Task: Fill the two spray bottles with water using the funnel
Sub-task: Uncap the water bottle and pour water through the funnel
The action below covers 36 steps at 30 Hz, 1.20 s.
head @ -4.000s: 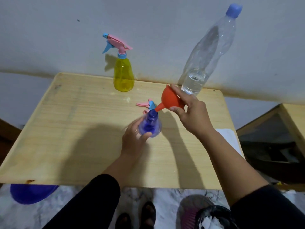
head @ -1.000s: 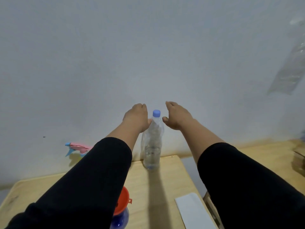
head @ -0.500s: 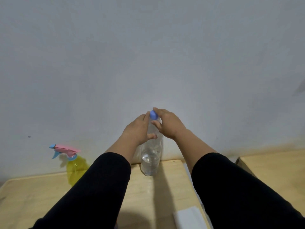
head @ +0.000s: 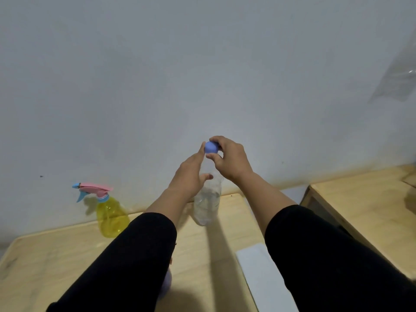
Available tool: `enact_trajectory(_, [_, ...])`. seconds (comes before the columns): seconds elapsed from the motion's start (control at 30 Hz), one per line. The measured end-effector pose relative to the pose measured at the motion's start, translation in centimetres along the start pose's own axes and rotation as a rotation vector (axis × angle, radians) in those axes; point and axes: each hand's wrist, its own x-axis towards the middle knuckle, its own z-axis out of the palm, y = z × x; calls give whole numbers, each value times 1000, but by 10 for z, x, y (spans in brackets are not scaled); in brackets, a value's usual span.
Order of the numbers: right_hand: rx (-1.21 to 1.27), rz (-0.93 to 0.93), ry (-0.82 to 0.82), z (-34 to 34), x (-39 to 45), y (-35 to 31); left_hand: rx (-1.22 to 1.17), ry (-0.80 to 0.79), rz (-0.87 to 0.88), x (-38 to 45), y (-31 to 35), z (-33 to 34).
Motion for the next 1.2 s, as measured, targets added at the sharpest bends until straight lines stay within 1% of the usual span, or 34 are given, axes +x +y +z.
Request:
enact_trajectory(0.2, [-27,39,59,-16,-59,-29,-63,-27,51,-58,16,-9])
enact_trajectory(0.4, [-40,94,98,-20,-114,-41,-133,-75,88,-112,22,-6])
enact_trajectory(0.53, [-9,110,136,-19,-136,-43,-164,-82,117,-133,24,-6])
enact_trajectory(0.63, [63,123,160,-18,-144,-43,-181,-63,118,-141,25,-5])
enact_trajectory(0.7, [110,141,184,-18,-146,-45,-209,-50,107,-145,26,-4])
enact_trajectory(0.8, [116,185,214,-22,-142,-47,-330,-19,67,-148,27,-1])
enact_trajectory(0.93, [159,221,222,-24,-136,-45,-407,14,-22,-146,29,8])
enact_trajectory(1.03, [217,216,192,-26,-136,-44,-446,28,-42,-144,29,11])
enact_trajectory(1.07, [251,214,156,-28,-135,-42,-447,28,-38,-143,28,11])
enact_trajectory(1.17, [361,200,-28,-38,-131,-37,-442,31,-32,-141,24,10])
enact_trajectory(1.2, [365,191,-66,-40,-129,-36,-443,28,-31,-140,23,11])
